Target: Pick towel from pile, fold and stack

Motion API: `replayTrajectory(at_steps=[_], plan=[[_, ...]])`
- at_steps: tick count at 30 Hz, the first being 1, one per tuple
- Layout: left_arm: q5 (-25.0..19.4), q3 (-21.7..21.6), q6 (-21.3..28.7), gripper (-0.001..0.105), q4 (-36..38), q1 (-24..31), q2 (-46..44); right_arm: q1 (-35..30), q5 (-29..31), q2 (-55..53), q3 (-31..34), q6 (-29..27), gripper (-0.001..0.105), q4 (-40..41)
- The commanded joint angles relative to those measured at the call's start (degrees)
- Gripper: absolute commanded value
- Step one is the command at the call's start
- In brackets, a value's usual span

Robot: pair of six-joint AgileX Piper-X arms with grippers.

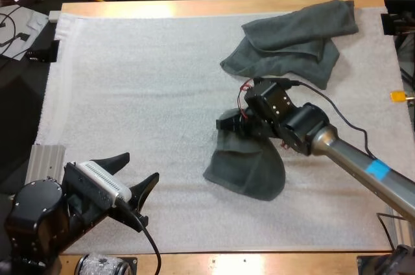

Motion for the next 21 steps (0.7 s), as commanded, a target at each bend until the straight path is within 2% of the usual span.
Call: replayTrajectory(at_steps=[1, 3, 4, 5, 7, 12, 15, 21], plan=[[0.69, -0.39, -0.44, 0.062, 0.29, -0.33, 0.20, -1.01, -2.84, 1.28, -2.28, -0.05, 0.047, -4.34], [0.58, -0.41, -0.52, 0.062, 0.25, -0.24, 0.40, -1.20, -3.98, 1.80, -3.09, -0.55, 0.069, -5.89], [0.63, -0.38, -0.59, 0.062, 0.16, -0.28, 0.39, -1.30, -4.21, 1.95, -3.44, -0.93, 0.075, -5.91], [0.66, -0.35, -0.54, 0.062, 0.27, -0.28, 0.38, -1.38, -4.04, 1.97, -3.82, -1.30, 0.078, -5.27], [0.71, -0.36, -0.44, 0.062, 0.35, -0.28, 0.33, -1.62, -3.01, 1.55, -4.18, -2.38, 0.074, -3.62], [0.62, -0.34, -0.34, 0.062, 0.46, -0.23, 0.17, -1.53, -0.49, -0.73, -4.36, -6.62, 0.057, 3.25], [0.57, -0.39, -0.41, 0.062, 0.17, -0.21, -0.07, -1.38, -2.35, -0.22, -4.71, -4.37, 0.057, -0.52], [0.55, -0.36, -0.48, 0.062, 0.93, -0.28, 0.10, -1.48, -1.27, -3.22, -4.61, -7.47, 0.052, 9.90]])
